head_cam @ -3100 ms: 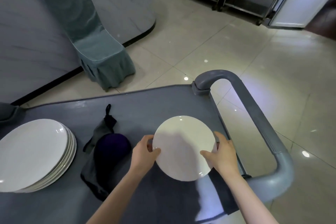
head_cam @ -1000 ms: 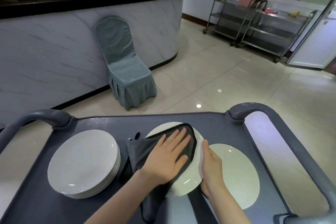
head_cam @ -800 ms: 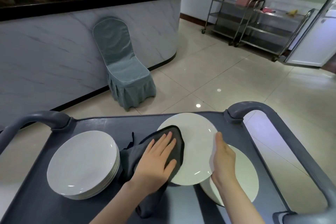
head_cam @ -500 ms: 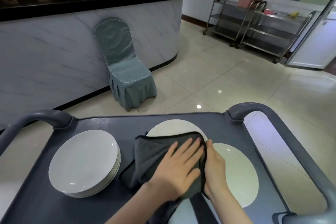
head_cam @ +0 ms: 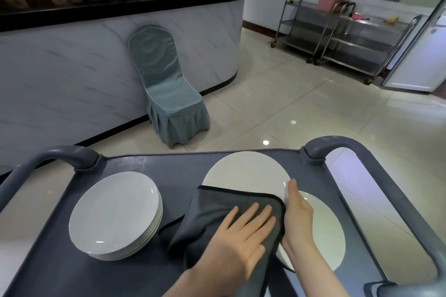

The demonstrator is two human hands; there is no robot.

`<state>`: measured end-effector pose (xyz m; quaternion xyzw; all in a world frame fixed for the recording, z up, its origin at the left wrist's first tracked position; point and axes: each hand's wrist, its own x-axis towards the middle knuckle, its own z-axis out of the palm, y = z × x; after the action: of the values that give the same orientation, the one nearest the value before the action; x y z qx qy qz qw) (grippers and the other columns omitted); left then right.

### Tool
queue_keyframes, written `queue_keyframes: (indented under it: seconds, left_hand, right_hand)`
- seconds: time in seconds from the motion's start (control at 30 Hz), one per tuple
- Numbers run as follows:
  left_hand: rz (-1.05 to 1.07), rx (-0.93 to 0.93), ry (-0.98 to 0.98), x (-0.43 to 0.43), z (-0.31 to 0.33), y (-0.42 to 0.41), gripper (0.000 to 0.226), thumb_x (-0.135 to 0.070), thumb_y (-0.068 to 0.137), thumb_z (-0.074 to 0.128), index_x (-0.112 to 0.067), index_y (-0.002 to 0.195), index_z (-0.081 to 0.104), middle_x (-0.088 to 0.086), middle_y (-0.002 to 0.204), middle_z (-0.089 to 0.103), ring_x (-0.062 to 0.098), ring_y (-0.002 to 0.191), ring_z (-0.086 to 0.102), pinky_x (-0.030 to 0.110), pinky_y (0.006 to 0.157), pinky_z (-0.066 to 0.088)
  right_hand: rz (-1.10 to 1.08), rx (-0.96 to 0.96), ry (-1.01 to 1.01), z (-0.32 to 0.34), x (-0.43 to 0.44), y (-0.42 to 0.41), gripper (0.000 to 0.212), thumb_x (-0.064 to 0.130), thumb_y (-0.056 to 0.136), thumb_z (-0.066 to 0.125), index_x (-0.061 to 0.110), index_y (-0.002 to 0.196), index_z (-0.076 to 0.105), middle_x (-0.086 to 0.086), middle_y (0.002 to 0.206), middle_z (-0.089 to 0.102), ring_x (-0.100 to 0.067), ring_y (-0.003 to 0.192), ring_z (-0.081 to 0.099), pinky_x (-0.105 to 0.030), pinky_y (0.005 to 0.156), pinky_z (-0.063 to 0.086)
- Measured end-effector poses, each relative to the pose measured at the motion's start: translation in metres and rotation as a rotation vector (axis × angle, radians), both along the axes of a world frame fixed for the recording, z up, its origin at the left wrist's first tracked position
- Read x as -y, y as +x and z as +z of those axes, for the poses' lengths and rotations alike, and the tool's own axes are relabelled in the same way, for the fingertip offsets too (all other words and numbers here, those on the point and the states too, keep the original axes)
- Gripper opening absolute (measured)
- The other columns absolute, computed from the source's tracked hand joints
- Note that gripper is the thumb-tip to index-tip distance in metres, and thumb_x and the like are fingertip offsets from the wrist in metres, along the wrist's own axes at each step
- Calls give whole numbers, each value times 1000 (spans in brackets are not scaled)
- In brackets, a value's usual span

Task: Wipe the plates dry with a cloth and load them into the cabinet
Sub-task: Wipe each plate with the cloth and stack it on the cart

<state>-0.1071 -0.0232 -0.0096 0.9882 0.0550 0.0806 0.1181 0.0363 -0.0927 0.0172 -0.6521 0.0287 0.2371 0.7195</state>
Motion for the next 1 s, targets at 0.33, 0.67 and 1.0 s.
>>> queue_keyframes:
  seconds: [0.33,0.67,1.0]
  left_hand:
    - [231,-75,-29,-65,7,26,60,-48,104,23,-36,154,-8,-18,159,-22,6,147,-23,36,123,-7]
    - [42,92,55,6,-11,1,60,-31,88,51,-21,147,46,0,159,33,22,146,33,47,111,40]
    - [169,292,-9,-66,36,48,61,-45,99,40,-26,155,24,-2,161,27,18,150,17,39,123,7]
  right_hand:
    - [31,-25,10,7,-1,-1,33,42,99,56,18,78,66,19,59,69,5,51,64,-11,43,47]
    - [30,-12,-19,10,4,-4,35,43,100,53,16,89,72,12,75,76,0,63,70,-23,59,50]
    - [315,414,-124,34,2,-28,34,26,97,59,33,65,70,12,64,68,-1,60,56,-9,57,44]
